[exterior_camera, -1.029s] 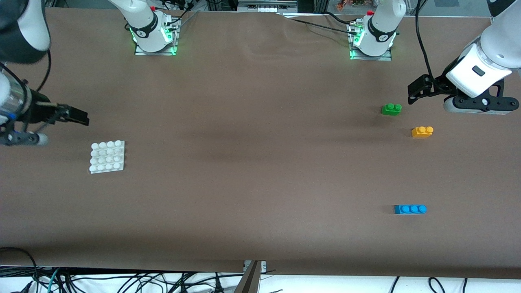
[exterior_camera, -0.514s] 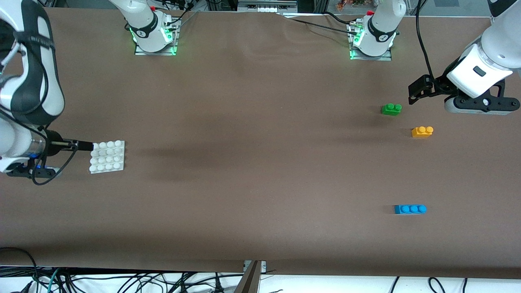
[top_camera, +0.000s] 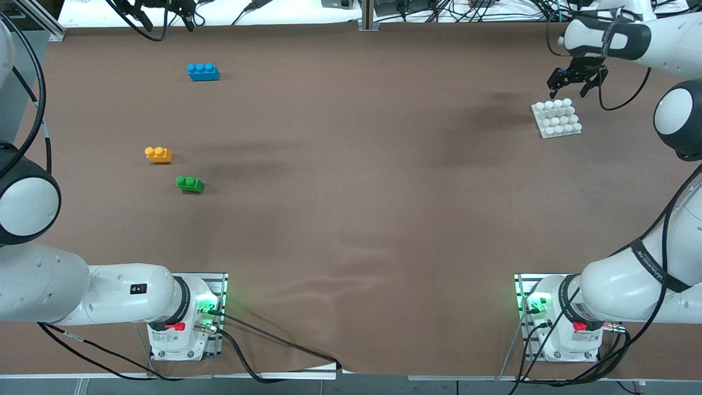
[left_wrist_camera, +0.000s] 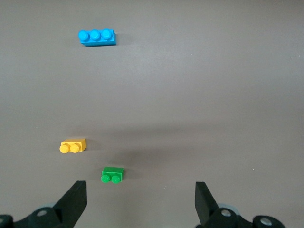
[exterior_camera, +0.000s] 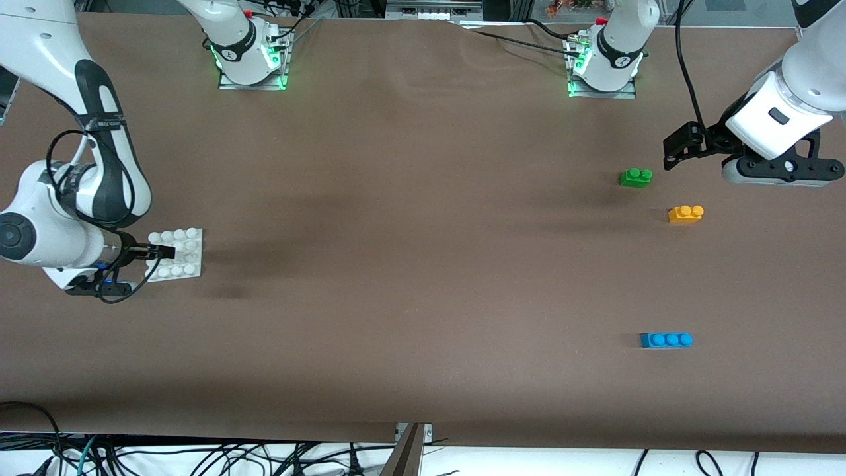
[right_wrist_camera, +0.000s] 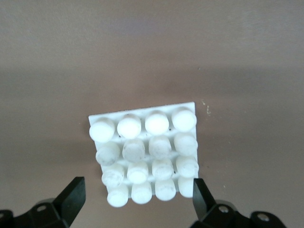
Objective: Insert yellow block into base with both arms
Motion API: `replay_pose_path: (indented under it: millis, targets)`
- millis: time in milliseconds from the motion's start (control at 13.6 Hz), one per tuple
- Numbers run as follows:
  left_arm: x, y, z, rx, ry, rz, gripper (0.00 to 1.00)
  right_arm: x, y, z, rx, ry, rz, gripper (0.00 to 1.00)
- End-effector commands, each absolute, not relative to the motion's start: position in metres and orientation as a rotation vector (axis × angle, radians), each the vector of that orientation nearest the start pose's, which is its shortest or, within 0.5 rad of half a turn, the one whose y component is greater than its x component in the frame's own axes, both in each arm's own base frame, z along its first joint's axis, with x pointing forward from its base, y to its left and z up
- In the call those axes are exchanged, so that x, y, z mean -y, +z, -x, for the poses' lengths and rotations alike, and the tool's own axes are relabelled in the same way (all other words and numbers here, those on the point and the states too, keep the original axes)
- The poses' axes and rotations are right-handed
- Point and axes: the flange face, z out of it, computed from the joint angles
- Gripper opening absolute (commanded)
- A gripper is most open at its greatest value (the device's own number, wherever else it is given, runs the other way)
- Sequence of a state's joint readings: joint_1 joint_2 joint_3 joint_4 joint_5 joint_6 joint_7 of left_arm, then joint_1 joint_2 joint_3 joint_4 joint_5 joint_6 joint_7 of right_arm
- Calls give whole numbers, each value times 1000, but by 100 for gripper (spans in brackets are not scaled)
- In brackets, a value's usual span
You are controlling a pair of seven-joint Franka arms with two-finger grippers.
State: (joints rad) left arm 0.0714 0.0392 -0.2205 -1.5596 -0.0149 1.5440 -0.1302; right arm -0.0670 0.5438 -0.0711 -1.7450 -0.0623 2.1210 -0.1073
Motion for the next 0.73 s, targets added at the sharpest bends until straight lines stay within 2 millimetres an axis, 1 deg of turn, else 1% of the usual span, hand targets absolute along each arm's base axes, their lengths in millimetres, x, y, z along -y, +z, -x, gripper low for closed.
replay_pose_path:
  millis: [0,220,367,514,661]
  targets:
    - [81,613,-559,-29,91,3134,100,98,232,-633,116,244,3208,100]
    - [80,612,-559,-26,94,3136,100,107,219,-633,106,236,3212,100]
    - [80,613,-559,-26,91,3134,100,113,207,-632,98,222,3214,100]
    - [80,612,-559,-26,94,3136,100,113,201,-629,98,229,3212,100]
    - [81,613,-559,-29,92,3136,100,112,199,-628,96,236,3210,100]
